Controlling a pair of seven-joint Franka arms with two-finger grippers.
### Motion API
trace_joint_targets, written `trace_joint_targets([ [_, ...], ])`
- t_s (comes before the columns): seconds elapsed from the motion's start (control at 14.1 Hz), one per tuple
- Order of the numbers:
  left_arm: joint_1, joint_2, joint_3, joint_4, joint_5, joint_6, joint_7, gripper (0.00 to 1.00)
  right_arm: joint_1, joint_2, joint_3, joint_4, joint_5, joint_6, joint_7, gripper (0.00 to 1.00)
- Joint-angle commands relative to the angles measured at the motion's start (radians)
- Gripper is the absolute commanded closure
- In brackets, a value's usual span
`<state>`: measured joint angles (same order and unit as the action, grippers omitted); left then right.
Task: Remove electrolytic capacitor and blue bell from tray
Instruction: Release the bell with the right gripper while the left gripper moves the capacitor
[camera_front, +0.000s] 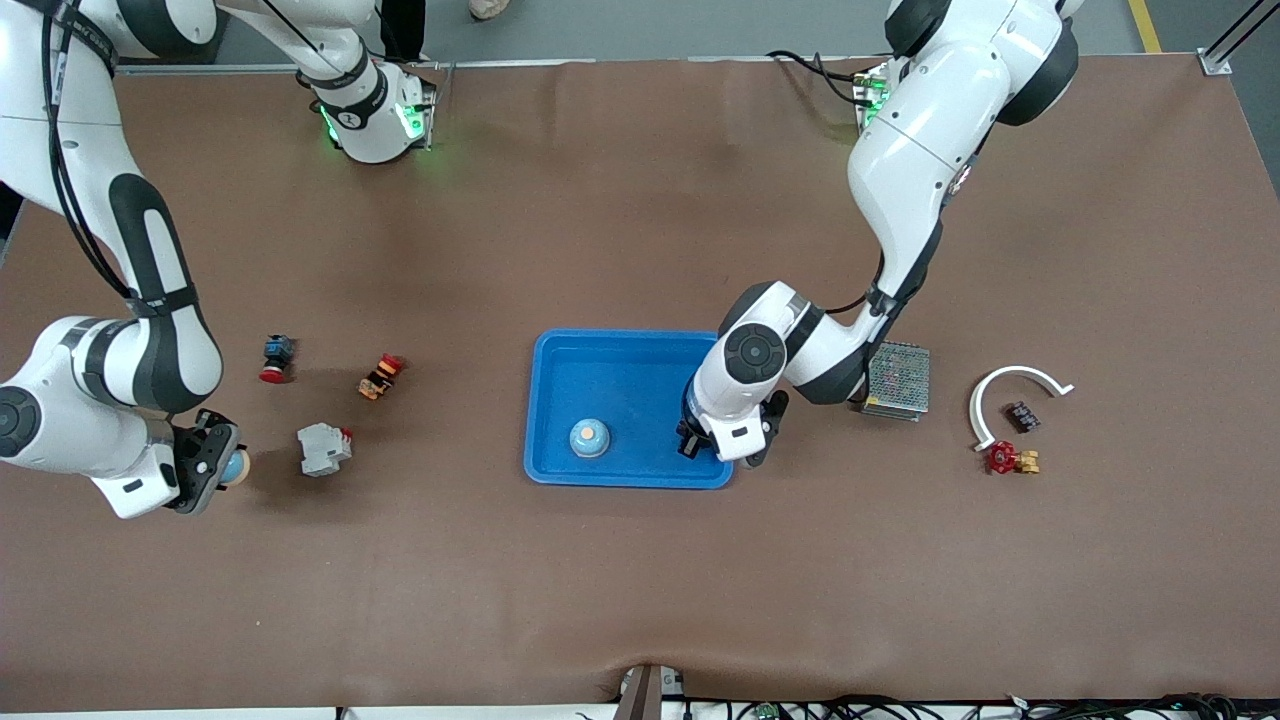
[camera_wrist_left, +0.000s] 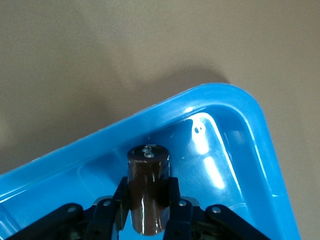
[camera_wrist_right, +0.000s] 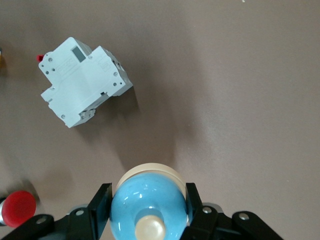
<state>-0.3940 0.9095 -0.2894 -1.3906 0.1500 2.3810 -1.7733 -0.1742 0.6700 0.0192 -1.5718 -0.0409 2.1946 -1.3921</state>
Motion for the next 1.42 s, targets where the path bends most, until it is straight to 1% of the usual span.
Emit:
trace_joint_targets([
  [0.0,-0.011,-0.033,0.016,0.016,0.002,-0.038,0.008,1.0,-0.013,0.006,0.015,-0.019,-0.005,0.036,-0.015,0.59],
  [0.14,0.001,-0.07,0.016,0.016,0.002,-0.101,0.024,1.0,-0.025,0.032,0.016,-0.024,-0.004,0.077,-0.03,0.59],
  [0.36,0.015,-0.141,0.016,0.015,0.003,-0.202,0.086,1.0,-0.022,0.034,0.016,-0.028,-0.001,0.093,-0.038,0.59],
  [0.43,0.035,-0.173,0.015,0.01,0.005,-0.227,0.112,1.0,-0.019,0.034,0.016,-0.039,0.001,0.111,-0.038,0.59],
  [0.71,0.098,-0.27,0.013,-0.007,0.003,-0.434,0.256,1.0,-0.022,0.034,0.016,-0.053,0.001,0.139,-0.038,0.59],
  [0.78,0.113,-0.294,0.013,-0.021,0.003,-0.463,0.287,1.0,-0.022,0.034,0.016,-0.062,0.001,0.148,-0.038,0.59],
  [1.0,0.202,-0.414,0.004,-0.121,-0.003,-0.506,0.432,1.0,-0.022,0.034,0.016,-0.074,0.001,0.166,-0.039,0.59],
  [1.35,0.325,-0.599,0.001,-0.352,-0.014,-0.516,0.699,1.0,-0.025,0.036,0.016,-0.088,0.001,0.192,-0.039,0.59],
])
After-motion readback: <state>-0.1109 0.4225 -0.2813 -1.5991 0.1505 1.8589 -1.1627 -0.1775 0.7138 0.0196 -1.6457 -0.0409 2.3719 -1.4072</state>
